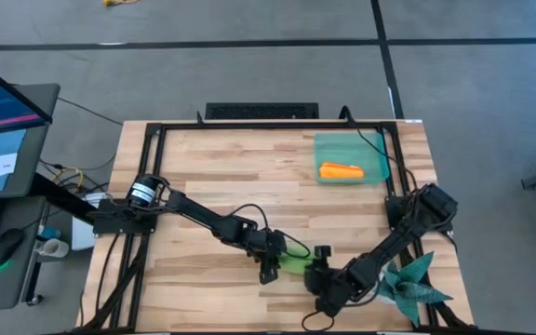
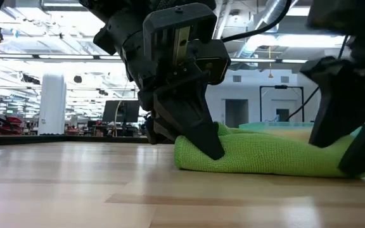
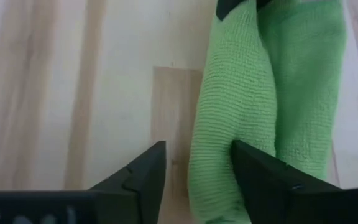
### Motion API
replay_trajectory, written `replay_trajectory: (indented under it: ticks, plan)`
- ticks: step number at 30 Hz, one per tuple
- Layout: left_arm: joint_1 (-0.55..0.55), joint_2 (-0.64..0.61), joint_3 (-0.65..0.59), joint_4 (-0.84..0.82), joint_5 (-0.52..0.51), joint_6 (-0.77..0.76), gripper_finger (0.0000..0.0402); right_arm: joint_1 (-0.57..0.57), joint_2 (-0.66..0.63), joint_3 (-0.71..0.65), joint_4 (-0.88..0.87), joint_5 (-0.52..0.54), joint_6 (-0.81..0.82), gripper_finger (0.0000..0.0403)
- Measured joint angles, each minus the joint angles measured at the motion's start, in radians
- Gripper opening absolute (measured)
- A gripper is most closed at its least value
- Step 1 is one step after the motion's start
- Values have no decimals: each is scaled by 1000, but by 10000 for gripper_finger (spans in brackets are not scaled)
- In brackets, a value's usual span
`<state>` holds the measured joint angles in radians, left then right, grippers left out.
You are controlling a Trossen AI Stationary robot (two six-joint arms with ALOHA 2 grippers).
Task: Roll microfiber towels into tight, uniform cylinder then place into a basket
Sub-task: Roll the green towel
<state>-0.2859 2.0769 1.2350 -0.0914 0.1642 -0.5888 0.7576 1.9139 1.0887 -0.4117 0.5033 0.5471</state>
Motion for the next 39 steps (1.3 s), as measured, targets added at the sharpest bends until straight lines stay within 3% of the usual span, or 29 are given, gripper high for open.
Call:
replay_trajectory:
  ticks: [6,12,15,22,32,39]
  plan:
    - [0,0,0,0,11,-1,28,-24,40,6,-15,-13,30,217]
    - [1,1,0,2,42,-4,28,-36,38,6,-61,-20,132,200]
    - [2,1,0,6,57,-2,28,-58,45,6,-86,-30,189,165]
    - [2,-4,0,4,72,13,28,-106,29,6,-90,-136,187,30]
    - [-2,-44,-2,-36,46,132,28,-178,-30,-1,-66,-323,152,33]
    - [-32,-90,-3,-115,-95,214,28,-238,-30,0,-21,-435,103,33]
